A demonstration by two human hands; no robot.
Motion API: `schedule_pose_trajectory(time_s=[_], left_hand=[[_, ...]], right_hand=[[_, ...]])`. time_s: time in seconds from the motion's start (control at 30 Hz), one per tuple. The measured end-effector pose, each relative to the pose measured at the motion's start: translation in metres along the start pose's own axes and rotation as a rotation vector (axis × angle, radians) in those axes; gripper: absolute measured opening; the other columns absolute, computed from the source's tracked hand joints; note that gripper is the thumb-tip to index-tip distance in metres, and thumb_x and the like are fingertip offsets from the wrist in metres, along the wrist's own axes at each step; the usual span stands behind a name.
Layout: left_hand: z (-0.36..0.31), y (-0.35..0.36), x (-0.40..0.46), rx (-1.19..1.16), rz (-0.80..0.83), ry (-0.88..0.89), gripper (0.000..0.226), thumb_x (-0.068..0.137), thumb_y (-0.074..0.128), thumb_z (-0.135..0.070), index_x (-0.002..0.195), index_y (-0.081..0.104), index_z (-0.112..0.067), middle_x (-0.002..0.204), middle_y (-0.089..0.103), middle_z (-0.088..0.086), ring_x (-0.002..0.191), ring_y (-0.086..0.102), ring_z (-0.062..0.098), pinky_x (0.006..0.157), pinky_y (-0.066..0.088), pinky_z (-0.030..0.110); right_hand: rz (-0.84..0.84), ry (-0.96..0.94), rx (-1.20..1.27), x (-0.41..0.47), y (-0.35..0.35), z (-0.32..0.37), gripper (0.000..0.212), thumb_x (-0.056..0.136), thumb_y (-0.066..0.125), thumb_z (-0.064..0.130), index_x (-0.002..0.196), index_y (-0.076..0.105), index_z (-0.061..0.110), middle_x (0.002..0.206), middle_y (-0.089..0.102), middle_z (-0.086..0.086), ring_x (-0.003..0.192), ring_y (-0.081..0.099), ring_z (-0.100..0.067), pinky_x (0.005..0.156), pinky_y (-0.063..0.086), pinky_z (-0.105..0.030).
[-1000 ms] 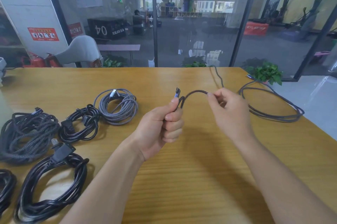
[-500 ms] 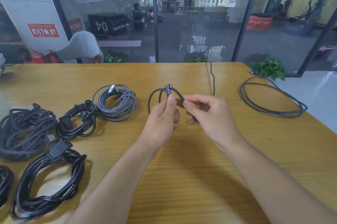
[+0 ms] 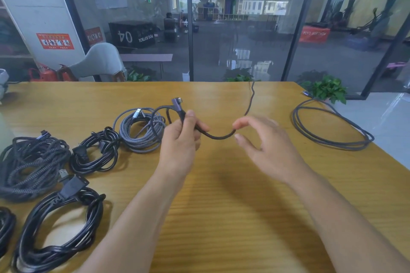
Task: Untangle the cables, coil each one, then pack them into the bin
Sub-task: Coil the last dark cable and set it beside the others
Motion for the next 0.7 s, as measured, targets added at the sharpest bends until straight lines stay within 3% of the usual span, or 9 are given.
schedule_pose_trajectory(time_s=[0.1,0.2,0.27,0.33,0.4,0.43,0.5,0.57,0.7], left_hand=[[-0.004,-0.005,0.001,0.0,0.008,0.005,0.052,0.112,0.041,-0.036,0.076,0.065,-0.007,0.055,0.028,-0.004,0.053,0.027,0.013,0.058,0.023,0.032],[-0.005,-0.008,0.001,0.03,0.029,-0.014,0.052,0.111,0.041,-0.039,0.077,0.064,-0.007,0.06,0.03,-0.001,0.058,0.03,0.015,0.06,0.029,0.028],[-0.005,-0.007,0.001,0.044,0.057,-0.021,0.051,0.111,0.041,-0.041,0.078,0.063,-0.009,0.062,0.032,0.0,0.061,0.034,0.016,0.06,0.034,0.022],[-0.003,-0.004,-0.001,0.063,0.087,-0.012,0.051,0.11,0.041,-0.042,0.076,0.062,-0.01,0.066,0.036,0.006,0.064,0.037,0.017,0.061,0.036,0.02],[0.001,0.0,-0.002,0.089,0.113,0.0,0.052,0.11,0.041,-0.044,0.071,0.059,-0.013,0.073,0.045,0.009,0.07,0.042,0.019,0.069,0.04,0.025],[0.003,0.002,-0.002,0.079,0.13,0.001,0.052,0.109,0.041,-0.045,0.07,0.056,-0.014,0.076,0.051,0.007,0.073,0.048,0.019,0.074,0.042,0.029],[0.008,0.004,0.0,-0.012,0.158,-0.023,0.05,0.107,0.041,-0.047,0.07,0.05,-0.014,0.079,0.058,0.004,0.08,0.058,0.021,0.079,0.046,0.035],[0.01,0.005,0.001,-0.16,0.172,-0.102,0.048,0.108,0.039,-0.045,0.072,0.044,-0.014,0.073,0.055,0.005,0.074,0.06,0.024,0.074,0.048,0.035],[0.005,0.016,-0.01,-0.395,0.301,-0.299,0.044,0.11,0.039,-0.043,0.073,0.037,-0.019,0.063,0.028,-0.003,0.048,0.033,0.013,0.051,0.034,0.025]], right_hand=[[0.252,-0.019,-0.226,-0.006,0.023,-0.014,0.028,0.103,0.049,0.043,0.124,0.063,0.03,0.118,0.058,0.02,0.127,0.047,-0.004,0.129,0.011,-0.041],[0.028,-0.032,-0.095,-0.003,0.016,-0.002,0.047,0.103,0.058,0.037,0.145,0.047,0.021,0.138,0.051,0.008,0.134,0.041,-0.01,0.125,0.026,-0.042],[-0.065,-0.054,-0.128,0.001,0.012,0.003,0.05,0.103,0.059,0.035,0.15,0.046,0.021,0.147,0.049,0.003,0.142,0.038,-0.016,0.125,0.027,-0.043],[0.023,-0.092,-0.215,0.004,0.023,-0.001,0.036,0.106,0.048,0.042,0.13,0.066,0.023,0.137,0.06,0.004,0.144,0.042,-0.019,0.128,0.021,-0.046],[0.157,-0.113,-0.208,0.0,0.034,-0.005,0.043,0.108,0.036,0.049,0.101,0.072,0.026,0.107,0.068,0.013,0.128,0.056,-0.012,0.129,0.015,-0.037],[0.206,-0.128,-0.175,-0.003,0.038,-0.004,0.043,0.108,0.036,0.049,0.092,0.069,0.027,0.094,0.064,0.016,0.11,0.061,-0.008,0.125,0.024,-0.035],[0.315,-0.118,-0.065,-0.009,0.04,0.007,0.036,0.108,0.042,0.045,0.082,0.063,0.031,0.078,0.06,0.018,0.082,0.059,-0.003,0.096,0.047,-0.03],[0.48,-0.043,0.143,-0.018,0.05,0.023,0.035,0.11,0.048,0.036,0.078,0.062,0.03,0.07,0.063,0.016,0.071,0.061,0.0,0.073,0.046,-0.02],[0.811,0.102,0.612,-0.045,0.067,0.07,0.036,0.113,0.042,0.027,0.084,0.059,0.015,0.066,0.051,0.009,0.052,0.043,-0.001,0.053,0.036,-0.017]])
Point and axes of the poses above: each hand's wrist, its own x-axis towards the middle knuckle, its own y-axis out of the palm, z = x × y, the point moved 7 cm from there along x, towards the middle knuckle
